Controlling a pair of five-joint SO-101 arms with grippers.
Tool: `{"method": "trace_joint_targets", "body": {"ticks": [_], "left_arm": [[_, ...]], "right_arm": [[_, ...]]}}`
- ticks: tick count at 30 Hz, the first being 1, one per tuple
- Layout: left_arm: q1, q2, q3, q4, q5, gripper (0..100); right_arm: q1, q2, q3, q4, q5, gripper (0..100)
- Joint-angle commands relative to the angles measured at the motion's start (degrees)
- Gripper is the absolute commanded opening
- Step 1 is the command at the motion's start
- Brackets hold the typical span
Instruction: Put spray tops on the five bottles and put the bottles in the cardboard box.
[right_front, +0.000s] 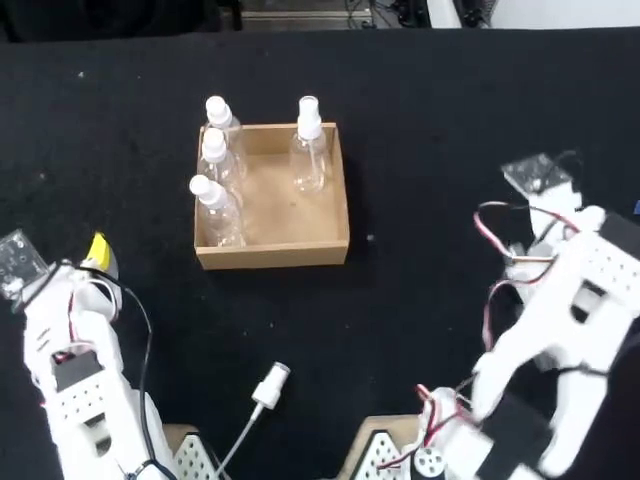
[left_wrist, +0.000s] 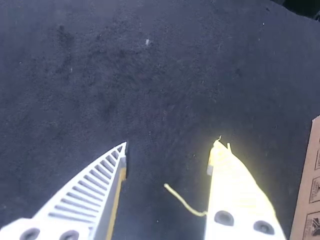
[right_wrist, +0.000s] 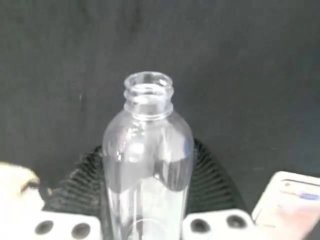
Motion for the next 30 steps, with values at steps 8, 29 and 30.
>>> {"method": "trace_joint_targets", "body": {"ticks": [8, 29, 30], "left_arm": [[10.51, 0.26, -32.48, 41.41, -20.66, 25], [49.63, 4.92, -40.57, 74.02, -40.35, 25], [51.82, 6.68, -40.4, 73.76, -39.21, 25]], "right_arm": [[-5.36, -17.45, 4.97, -6.51, -11.25, 1.0], [5.27, -13.58, 6.2, -11.16, -10.81, 1.1], [5.63, -13.32, 6.2, -11.16, -10.81, 1.1]]}}
